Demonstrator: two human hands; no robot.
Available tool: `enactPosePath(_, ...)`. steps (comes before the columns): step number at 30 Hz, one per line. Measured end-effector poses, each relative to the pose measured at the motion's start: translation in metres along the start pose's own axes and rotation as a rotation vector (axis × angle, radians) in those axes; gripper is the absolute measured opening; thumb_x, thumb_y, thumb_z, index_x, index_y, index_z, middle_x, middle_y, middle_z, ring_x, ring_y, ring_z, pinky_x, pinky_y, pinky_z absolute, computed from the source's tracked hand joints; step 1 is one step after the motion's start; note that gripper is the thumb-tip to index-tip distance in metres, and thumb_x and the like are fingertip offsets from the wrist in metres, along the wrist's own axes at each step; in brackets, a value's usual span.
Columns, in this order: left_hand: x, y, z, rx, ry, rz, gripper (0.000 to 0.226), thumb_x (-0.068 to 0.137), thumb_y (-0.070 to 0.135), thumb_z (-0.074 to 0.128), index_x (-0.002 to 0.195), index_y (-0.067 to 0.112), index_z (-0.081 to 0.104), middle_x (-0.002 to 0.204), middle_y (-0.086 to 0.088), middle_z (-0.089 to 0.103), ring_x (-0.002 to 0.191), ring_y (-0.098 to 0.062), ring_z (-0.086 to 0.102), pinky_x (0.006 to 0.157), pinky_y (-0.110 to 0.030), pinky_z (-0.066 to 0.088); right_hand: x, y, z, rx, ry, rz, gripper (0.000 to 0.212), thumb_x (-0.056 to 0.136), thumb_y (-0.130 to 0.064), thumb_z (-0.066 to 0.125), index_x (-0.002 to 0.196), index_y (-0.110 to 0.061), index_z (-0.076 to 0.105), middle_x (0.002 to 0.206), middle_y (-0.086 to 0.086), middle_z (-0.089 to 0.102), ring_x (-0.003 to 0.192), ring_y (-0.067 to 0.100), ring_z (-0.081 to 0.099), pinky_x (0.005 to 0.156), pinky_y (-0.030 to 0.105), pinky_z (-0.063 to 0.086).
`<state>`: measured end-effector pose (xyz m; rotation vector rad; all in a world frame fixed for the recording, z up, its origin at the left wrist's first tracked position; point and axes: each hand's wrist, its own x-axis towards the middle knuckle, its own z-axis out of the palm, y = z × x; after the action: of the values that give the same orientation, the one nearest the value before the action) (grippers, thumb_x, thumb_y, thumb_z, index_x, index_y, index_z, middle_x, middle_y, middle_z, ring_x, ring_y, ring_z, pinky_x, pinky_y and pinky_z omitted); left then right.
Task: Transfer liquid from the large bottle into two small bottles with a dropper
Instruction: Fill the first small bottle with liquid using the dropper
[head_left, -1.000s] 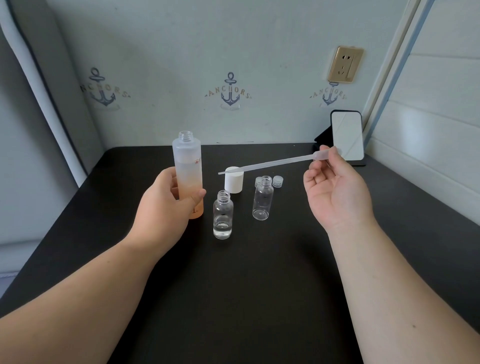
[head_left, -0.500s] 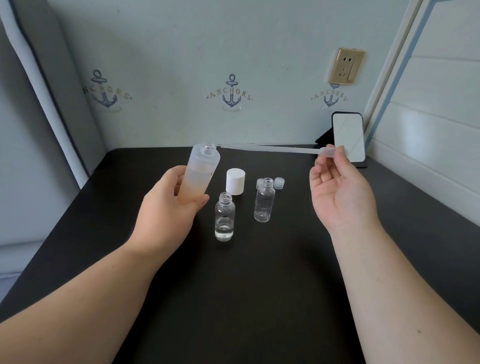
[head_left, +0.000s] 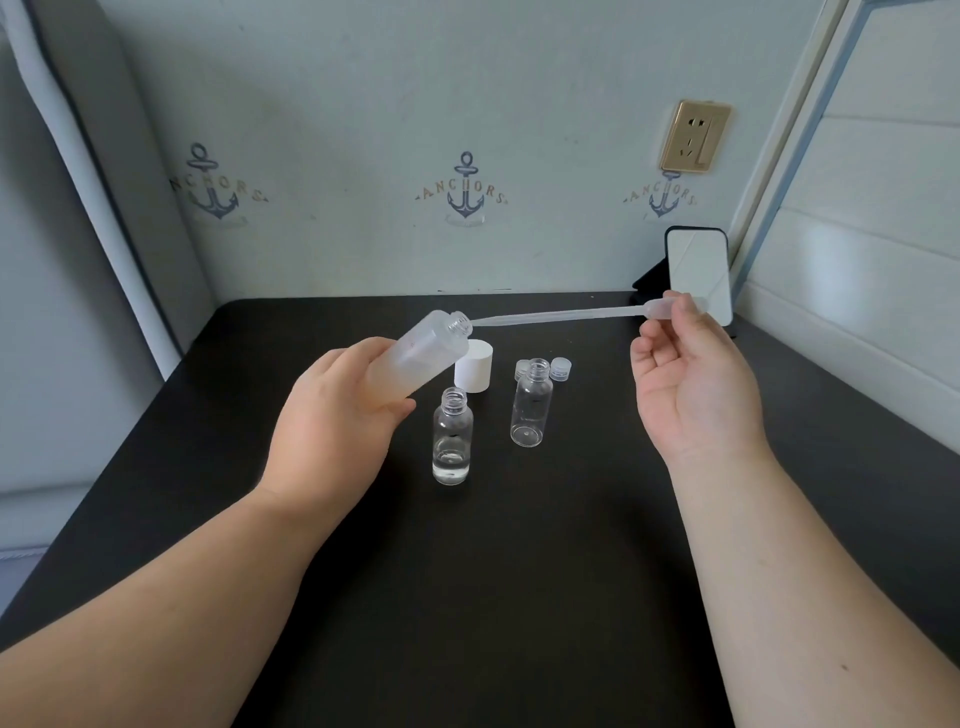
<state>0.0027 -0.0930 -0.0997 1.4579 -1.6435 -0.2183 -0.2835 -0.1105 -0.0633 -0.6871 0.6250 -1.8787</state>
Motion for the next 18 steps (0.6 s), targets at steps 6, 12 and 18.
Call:
enactPosePath(6,-0.001,0.003,0.001,0.075,0.008,0.064,0.048,0.083,0.017,0.079,0.127,0.029,0.064,0.114,0.008,0.062,0.105,-0.018,0.055,0.087,-0.031,0.042,-0.001,0.002,0.001,-0.058,-0.067,-0.001,0.013,0.095,-0.008,0.065,0.085,-0.014,0.071,0.082,0.003,0.071,0.068,0.009,0.062,0.068,0.020,0.050)
enactPosePath(12,-0.002,0.004,0.003,0.091,0.003,0.080,0.049,0.083,0.018,0.080,0.129,0.027,0.064,0.118,0.007,0.063,0.110,-0.023,0.056,0.094,-0.041,0.047,-0.006,0.006,0.005,-0.095,-0.157,0.014,0.014,0.090,-0.008,0.070,0.082,-0.016,0.078,0.083,0.006,0.074,0.066,0.009,0.063,0.067,0.020,0.052)
enactPosePath(18,-0.002,0.003,0.006,0.109,0.019,0.080,0.050,0.082,0.018,0.080,0.129,0.027,0.063,0.121,0.009,0.063,0.113,-0.024,0.055,0.096,-0.043,0.046,-0.013,0.011,0.011,-0.201,-0.244,0.027,0.017,0.091,-0.009,0.070,0.081,-0.019,0.081,0.087,0.006,0.077,0.070,0.012,0.068,0.070,0.022,0.054)
